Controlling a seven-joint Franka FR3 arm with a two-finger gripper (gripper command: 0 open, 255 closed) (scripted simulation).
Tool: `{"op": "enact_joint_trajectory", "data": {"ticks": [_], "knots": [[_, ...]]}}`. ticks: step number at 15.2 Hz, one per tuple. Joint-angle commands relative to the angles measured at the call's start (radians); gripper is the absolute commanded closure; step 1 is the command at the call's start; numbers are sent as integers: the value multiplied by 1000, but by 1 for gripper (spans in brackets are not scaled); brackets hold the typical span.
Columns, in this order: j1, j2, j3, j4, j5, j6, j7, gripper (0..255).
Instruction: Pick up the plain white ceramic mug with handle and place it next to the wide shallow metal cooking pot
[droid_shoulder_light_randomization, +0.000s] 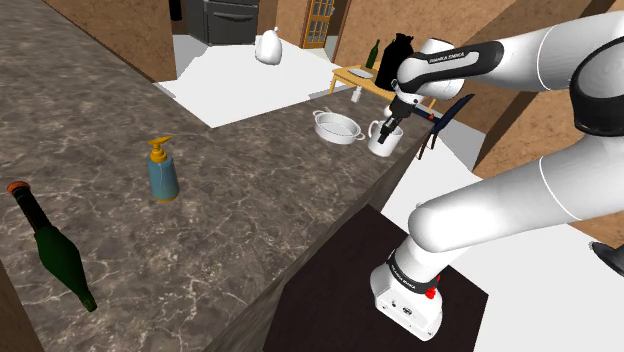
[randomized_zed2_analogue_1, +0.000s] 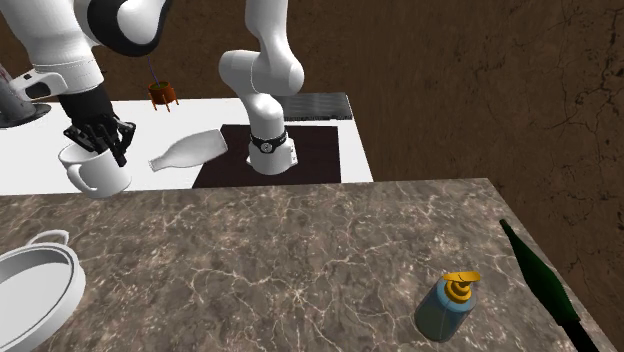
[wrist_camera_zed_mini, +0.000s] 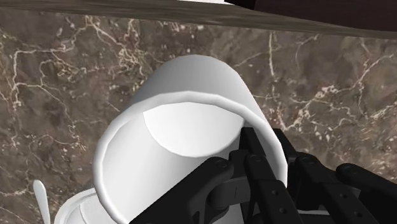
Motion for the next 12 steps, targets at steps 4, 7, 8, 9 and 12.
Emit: {"op": "enact_joint_trajectory", "data": {"ticks": [4, 7, 8, 9, 12], "knots": [[4, 33, -11, -42, 3, 75, -6, 255], [6, 57, -20, -65, 7, 122, -12, 255], [7, 66, -23, -73, 9, 138, -14, 255], [9, 75, -26, -80, 10, 154, -17, 255], [15, 113, -37, -105, 20, 216, -28, 255]]}}
